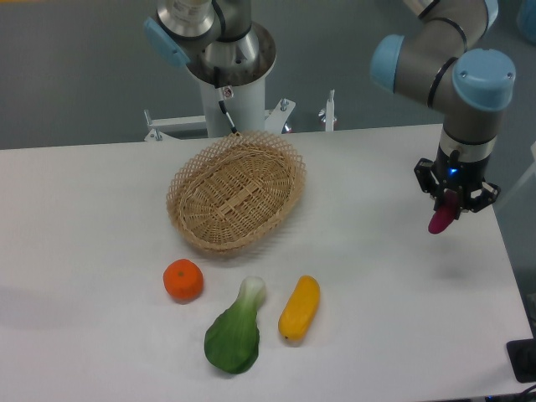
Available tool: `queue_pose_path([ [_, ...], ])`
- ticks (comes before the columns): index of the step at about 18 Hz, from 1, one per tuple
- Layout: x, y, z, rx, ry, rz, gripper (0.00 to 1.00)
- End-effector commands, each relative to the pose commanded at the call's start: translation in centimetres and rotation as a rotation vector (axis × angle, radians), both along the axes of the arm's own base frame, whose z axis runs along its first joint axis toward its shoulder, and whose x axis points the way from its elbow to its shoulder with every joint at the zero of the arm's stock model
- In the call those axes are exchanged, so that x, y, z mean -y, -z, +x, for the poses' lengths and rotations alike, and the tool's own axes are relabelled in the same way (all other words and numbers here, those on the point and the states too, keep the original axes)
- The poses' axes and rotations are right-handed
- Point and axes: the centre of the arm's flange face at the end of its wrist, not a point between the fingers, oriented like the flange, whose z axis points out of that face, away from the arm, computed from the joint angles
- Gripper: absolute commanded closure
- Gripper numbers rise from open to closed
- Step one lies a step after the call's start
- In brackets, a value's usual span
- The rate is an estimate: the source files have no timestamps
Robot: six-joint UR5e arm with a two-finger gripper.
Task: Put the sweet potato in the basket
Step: 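Carry the held sweet potato with the gripper over the wicker basket and lower it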
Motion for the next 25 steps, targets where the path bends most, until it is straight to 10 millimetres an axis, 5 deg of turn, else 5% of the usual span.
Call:
queue_pose_path([
  [8,-0.6,0.0,0.6,0.006,-0.017,0.006,0.66],
  [13,-3.0,0.4,2.4,0.020,-0.026,0.020,0.66],
  [17,-5.8,1.3,6.2,0.046,0.024,0.017,0.66],
  [25,-9.3,1.8,18.9,0.088,0.164,-0.006,0.66],
])
